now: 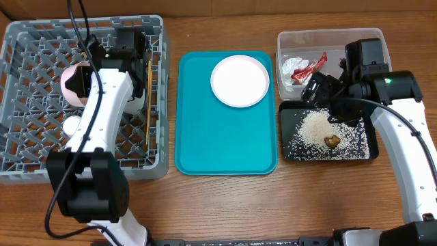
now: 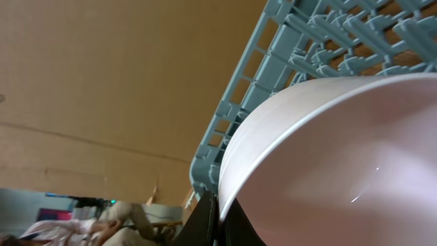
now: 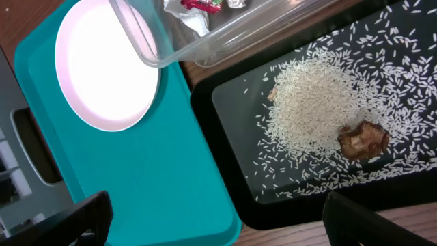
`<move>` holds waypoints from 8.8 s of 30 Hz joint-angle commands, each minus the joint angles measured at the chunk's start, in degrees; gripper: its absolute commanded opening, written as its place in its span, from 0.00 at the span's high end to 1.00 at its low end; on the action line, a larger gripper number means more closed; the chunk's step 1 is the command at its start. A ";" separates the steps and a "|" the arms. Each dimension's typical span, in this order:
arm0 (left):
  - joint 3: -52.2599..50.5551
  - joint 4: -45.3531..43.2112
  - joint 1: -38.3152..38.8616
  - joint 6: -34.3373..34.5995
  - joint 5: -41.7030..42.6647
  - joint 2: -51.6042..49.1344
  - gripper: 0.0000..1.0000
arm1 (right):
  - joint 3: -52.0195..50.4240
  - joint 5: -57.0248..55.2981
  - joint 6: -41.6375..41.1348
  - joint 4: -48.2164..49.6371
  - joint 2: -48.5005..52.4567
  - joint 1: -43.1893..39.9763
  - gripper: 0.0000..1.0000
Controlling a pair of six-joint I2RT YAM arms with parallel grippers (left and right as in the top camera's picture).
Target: Sort waste into correct bins and load items into the dishwasher
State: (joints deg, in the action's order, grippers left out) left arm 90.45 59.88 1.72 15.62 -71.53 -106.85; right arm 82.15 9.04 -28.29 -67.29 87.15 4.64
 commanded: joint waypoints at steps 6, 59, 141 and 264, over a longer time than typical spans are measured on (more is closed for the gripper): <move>0.02 -10.97 -4.85 -11.15 -5.22 -1.64 0.96 | 0.42 0.04 -0.22 0.31 -0.37 0.15 0.00; 0.04 -14.78 9.66 -15.98 27.80 8.37 0.45 | 0.42 0.07 -0.24 -0.50 -0.37 0.15 0.00; 11.80 -7.52 -10.16 -23.26 4.79 8.11 0.96 | 0.42 0.07 -0.24 1.01 -0.37 0.15 0.00; 1.55 16.81 5.49 -8.31 76.39 56.11 0.00 | -67.69 3.02 39.21 38.45 -84.98 2.03 0.00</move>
State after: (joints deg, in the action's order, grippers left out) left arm 92.18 76.77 7.42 6.11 4.14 -51.03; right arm 18.63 12.60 10.61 -31.24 5.96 7.09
